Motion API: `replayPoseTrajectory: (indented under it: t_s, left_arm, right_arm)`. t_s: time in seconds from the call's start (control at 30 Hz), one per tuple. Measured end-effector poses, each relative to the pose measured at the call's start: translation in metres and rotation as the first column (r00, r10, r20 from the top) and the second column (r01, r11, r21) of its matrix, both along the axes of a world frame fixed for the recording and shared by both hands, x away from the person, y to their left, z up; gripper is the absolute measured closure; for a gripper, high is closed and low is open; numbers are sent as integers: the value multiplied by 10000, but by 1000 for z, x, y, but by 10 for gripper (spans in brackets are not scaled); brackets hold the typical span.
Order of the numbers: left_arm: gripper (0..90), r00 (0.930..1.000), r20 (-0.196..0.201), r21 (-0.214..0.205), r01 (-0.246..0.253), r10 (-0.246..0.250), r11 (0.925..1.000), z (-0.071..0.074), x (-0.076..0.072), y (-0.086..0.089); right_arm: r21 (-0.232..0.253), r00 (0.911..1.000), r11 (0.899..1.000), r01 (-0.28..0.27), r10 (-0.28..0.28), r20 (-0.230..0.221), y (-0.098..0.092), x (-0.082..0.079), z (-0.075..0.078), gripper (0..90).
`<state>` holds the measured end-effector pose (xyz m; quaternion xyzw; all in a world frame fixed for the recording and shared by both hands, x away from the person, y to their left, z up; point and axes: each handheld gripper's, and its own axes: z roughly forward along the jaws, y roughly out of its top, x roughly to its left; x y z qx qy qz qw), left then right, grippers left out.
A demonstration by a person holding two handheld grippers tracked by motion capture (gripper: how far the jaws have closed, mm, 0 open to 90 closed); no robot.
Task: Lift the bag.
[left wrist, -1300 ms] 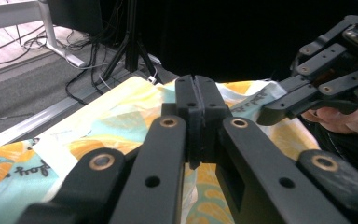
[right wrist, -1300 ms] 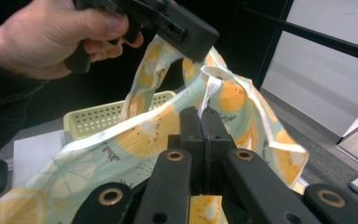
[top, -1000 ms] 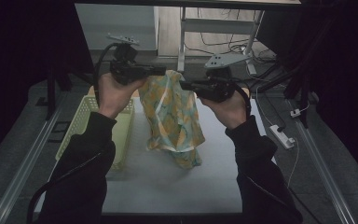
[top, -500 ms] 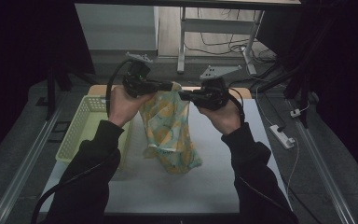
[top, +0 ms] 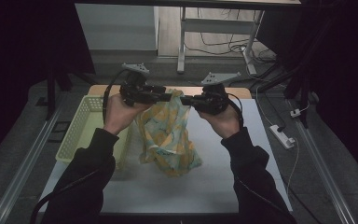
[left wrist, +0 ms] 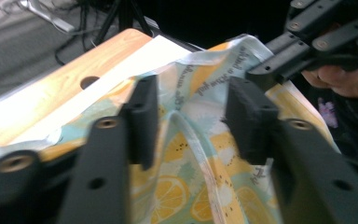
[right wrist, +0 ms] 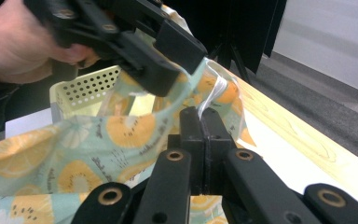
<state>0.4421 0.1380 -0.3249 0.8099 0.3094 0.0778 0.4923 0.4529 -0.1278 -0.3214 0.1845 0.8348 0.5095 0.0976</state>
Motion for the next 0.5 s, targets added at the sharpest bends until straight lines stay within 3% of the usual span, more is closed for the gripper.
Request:
replayPoseTrajectory:
  t_s: [0.3, 0.5]
  left_arm:
    - [297, 9976, 691, -6, 78, -77, 10000, 7, -20, 11]
    - [250, 9987, 518, -158, 38, -30, 9999, 4, -32, 23]
  right_arm:
    - [-22, 9999, 10000, 69, -69, -81, -2, 2, -4, 894]
    - [-39, 9998, 9999, 137, -138, -127, -4, 4, -6, 894]
